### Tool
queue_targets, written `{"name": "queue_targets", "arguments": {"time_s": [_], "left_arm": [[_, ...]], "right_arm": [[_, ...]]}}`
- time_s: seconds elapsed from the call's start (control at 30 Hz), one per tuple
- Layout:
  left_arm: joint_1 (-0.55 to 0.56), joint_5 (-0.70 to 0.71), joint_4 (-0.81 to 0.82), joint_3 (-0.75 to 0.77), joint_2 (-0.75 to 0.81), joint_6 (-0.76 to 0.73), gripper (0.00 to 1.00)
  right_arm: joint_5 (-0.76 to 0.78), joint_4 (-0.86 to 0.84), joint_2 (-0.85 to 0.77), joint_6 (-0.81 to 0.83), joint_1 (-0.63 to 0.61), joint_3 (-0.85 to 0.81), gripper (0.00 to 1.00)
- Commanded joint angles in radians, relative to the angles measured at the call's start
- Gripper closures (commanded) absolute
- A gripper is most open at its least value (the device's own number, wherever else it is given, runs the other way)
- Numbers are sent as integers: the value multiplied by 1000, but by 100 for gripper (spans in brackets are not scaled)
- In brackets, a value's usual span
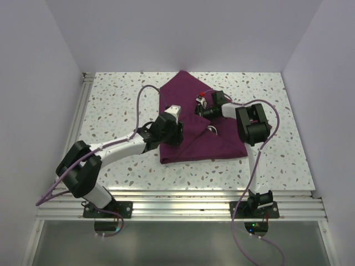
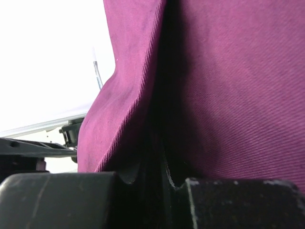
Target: Prepare the surgical pack
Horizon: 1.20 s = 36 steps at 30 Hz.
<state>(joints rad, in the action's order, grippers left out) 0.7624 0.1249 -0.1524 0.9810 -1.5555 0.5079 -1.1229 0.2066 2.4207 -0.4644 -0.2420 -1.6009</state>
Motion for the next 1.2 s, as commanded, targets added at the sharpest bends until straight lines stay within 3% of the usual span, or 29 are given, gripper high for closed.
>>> {"name": "queue_targets", "arguments": {"time_s": [0.0,0.23,0.4,0.67,0.97,1.17], "left_arm": [[15,-25,85,-27,-34,-26,44],[32,-50,137,-90,-55,-22,46],[35,-45,182,-107,-55,-28,48],[38,-8,182,-122,-17,-42,48],[38,-4,177,-136,101,-60,44],[41,-16,169,-160,184,-68,43]], "right_arm": [[115,79,55,35,-5,7,89],[143,172,12,17,30,-121,79],[179,177,-28,-28,70,-156,64],[250,108,-224,-66,131,-31,36],[400,129,-523,29,147,260,33],[530,223,-563,78,147,306,32]]}}
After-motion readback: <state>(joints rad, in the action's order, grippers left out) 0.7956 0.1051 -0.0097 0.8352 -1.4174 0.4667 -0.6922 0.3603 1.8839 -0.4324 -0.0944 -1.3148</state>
